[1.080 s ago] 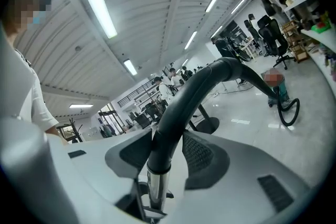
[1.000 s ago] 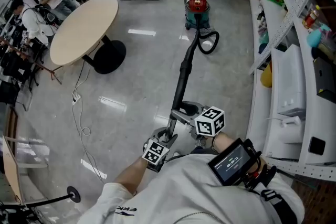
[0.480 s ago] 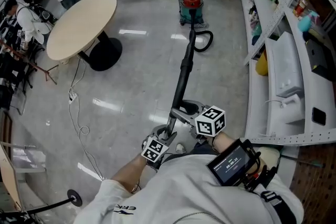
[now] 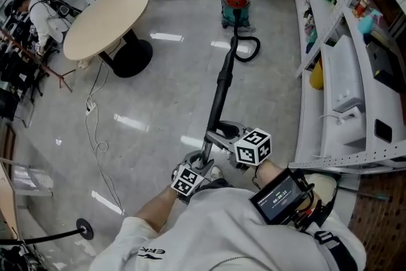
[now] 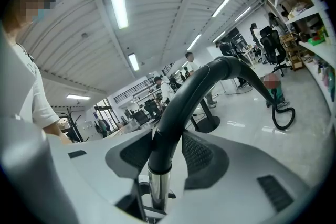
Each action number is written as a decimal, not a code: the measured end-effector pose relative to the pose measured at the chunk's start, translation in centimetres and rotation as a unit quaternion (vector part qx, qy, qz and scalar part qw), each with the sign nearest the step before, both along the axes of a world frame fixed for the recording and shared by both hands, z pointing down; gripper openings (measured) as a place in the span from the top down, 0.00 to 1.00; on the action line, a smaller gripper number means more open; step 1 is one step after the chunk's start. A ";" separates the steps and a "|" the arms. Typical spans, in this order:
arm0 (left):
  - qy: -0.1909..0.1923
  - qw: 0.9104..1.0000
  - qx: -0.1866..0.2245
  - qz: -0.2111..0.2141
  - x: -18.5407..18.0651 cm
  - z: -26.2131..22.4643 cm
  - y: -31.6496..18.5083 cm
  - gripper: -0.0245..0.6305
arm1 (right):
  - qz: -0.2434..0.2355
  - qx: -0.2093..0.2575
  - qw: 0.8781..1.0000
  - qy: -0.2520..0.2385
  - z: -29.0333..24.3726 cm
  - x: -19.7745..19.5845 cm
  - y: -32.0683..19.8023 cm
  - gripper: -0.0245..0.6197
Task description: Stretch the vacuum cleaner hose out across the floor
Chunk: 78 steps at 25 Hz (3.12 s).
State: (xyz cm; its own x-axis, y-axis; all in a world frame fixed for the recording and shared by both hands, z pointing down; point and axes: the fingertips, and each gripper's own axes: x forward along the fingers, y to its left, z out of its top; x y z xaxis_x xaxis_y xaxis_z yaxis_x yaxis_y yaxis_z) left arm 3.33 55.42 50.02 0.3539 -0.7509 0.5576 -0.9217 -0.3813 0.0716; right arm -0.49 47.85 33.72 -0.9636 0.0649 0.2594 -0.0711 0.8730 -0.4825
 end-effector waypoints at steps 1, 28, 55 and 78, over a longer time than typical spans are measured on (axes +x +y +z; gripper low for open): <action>-0.001 1.000 -0.001 -0.004 0.7 0.1 0.6 0.69 | -0.004 0.000 1.000 -0.001 0.0 0.7 0.7 0.69; -0.008 0.998 -0.057 -0.019 11.5 1.4 20.2 0.69 | -0.037 -0.058 0.998 0.004 2.5 11.0 18.4 0.69; 0.026 0.997 -0.060 0.029 9.3 3.9 40.9 0.69 | -0.052 -0.031 0.998 0.027 4.0 7.4 40.6 0.70; -0.046 0.995 -0.087 -0.003 20.7 4.5 53.0 0.69 | -0.171 -0.030 0.985 -0.017 2.2 20.0 53.8 0.71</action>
State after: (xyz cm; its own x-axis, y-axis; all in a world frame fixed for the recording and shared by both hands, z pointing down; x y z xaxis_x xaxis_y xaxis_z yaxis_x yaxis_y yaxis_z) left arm 24.00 108.38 54.54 0.2912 -0.6417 0.7096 -0.9293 -0.3658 0.0505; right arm 19.46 101.62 35.97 -0.8911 0.4010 0.2125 0.2393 0.8131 -0.5306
